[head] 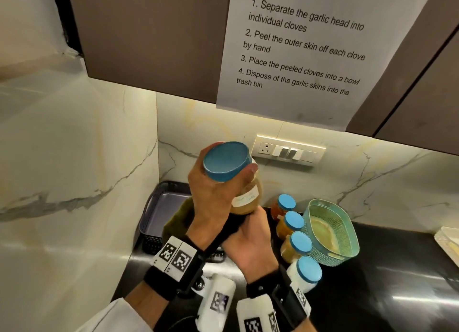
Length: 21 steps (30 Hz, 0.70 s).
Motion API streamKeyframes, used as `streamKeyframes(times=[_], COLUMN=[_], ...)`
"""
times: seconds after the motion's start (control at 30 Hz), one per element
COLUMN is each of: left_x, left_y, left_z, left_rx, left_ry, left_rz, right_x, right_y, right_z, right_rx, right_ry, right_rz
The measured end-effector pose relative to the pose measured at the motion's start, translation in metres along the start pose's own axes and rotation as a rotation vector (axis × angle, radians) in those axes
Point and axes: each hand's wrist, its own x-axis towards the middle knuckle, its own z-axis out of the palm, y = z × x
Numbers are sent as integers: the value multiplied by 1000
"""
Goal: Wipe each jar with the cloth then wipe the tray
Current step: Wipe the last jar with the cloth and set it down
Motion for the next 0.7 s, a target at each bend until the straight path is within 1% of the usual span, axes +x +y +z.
streamKeyframes(times=[0.07,0.13,0.2,0.27,0.33,0.4,0.47,0.53,0.63,0.7], left_x=[6,12,15,15,9,0,-15,-30,-39,-39], left_y=[-4,-7,-10,-13,-14,-20,-26,-34,-47,-58], left_z=[-6,-13,-19,-20,-18,-14,-10,-7,-1,2], left_rx=[43,42,-5,-27,0,17,23,15,-26,-23], left_ry=[-22,1,40,63,50,14,-53,-108,-164,-177], left_rz=[55,75,67,68,73,60,38,26,-30,-59], right_x=[-4,-7,-14,-19,-20,-17,-12,-4,4,6], right_y=[6,11,11,8,0,-9,-19,-29,-29,-22], right_z=[-2,-7,-9,-11,-15,-19,-23,-32,-55,-68], right_rx=[16,22,34,6,-74,-176,-219,-183,-57,22], right_ry=[8,41,73,99,120,128,138,141,140,129], right_rz=[35,52,33,-39,-164,-260,-308,-264,-89,-31])
